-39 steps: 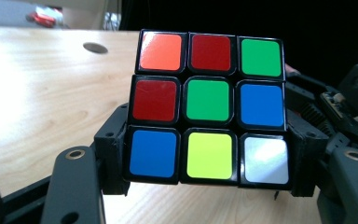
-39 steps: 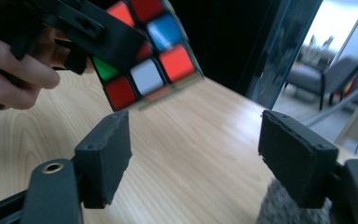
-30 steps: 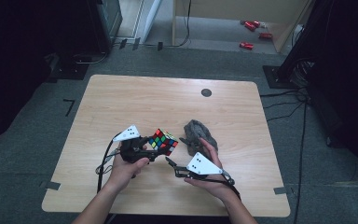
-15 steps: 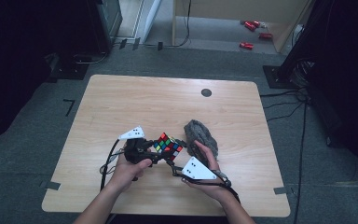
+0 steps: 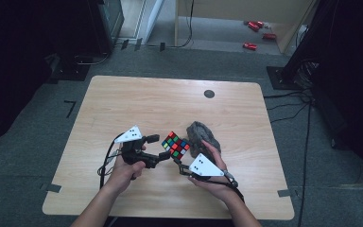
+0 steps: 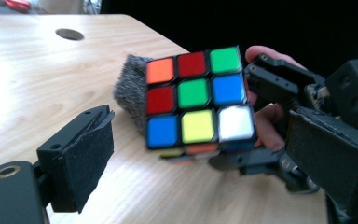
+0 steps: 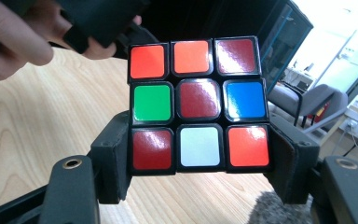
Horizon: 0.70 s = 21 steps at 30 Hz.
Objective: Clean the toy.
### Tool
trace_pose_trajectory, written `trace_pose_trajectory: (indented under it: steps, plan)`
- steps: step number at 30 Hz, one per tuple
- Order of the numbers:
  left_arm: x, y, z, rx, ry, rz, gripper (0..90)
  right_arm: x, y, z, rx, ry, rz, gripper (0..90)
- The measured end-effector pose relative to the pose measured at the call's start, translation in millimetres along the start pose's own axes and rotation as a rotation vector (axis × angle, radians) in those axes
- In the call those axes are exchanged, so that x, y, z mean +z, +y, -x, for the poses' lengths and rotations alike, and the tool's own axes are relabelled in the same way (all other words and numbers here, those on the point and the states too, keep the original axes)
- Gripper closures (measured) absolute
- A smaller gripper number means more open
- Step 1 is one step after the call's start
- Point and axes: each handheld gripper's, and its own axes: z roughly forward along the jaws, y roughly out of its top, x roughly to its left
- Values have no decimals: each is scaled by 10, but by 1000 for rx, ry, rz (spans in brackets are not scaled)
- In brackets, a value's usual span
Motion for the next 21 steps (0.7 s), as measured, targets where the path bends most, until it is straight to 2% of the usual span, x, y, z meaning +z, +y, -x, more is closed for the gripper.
trace_pose_trajectory:
  steps: [2, 5, 8, 10, 16, 18, 20, 21]
  plan:
    - [-18, 0, -11, 2, 20, 21, 87, -12, -3, 36, 10, -11, -2, 343]
    - [-33, -6, -11, 30, 15, 32, 87, -22, -5, 80, 46, -27, -8, 343]
    - [-28, -41, -29, 63, 31, 29, 87, -30, 5, 109, 76, -32, -9, 343]
    - [-7, -62, -37, 87, 58, 11, 87, -38, 21, 119, 90, -30, -13, 343]
    - [45, -137, 18, 234, 87, 2, 93, -55, 104, 170, 138, -26, 0, 343]
    - [77, -161, 45, 277, 119, 7, 95, -67, 134, 174, 160, -28, 4, 342]
    - [112, -200, 64, 338, 171, 20, 151, -75, 160, 173, 181, -22, 6, 342]
    - [127, -215, 65, 354, 177, 18, 150, -77, 175, 174, 191, -19, 7, 342]
